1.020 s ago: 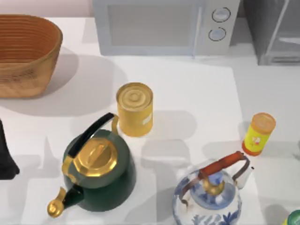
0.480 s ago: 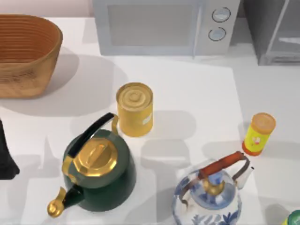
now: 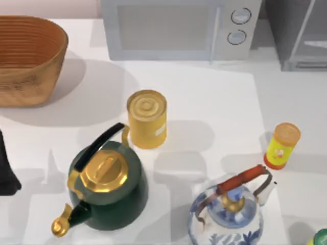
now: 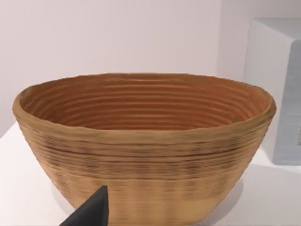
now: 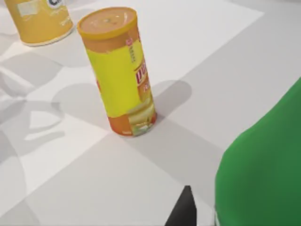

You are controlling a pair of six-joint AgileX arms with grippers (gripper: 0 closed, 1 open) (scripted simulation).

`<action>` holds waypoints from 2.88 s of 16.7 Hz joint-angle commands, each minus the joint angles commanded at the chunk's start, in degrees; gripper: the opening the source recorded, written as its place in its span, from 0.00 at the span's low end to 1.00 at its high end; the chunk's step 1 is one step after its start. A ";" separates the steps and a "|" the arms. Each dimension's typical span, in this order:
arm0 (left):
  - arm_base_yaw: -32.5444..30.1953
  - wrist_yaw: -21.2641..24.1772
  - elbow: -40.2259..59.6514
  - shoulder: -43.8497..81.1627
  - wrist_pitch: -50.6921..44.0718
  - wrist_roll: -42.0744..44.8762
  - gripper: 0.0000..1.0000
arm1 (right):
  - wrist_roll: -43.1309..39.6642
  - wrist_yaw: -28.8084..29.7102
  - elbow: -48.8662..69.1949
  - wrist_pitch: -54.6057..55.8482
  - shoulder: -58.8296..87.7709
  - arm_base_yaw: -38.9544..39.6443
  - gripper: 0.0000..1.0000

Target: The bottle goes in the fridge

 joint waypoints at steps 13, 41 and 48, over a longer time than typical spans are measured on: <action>0.00 0.00 0.00 0.00 0.00 0.00 1.00 | 42.89 26.63 -8.06 16.25 -44.56 16.68 0.01; 0.00 0.00 0.00 0.00 0.00 0.00 1.00 | 104.76 70.12 -31.63 62.35 -83.61 50.31 0.01; 0.00 0.00 0.00 0.00 0.00 0.00 1.00 | 104.54 66.53 -14.90 82.93 -41.79 47.00 0.01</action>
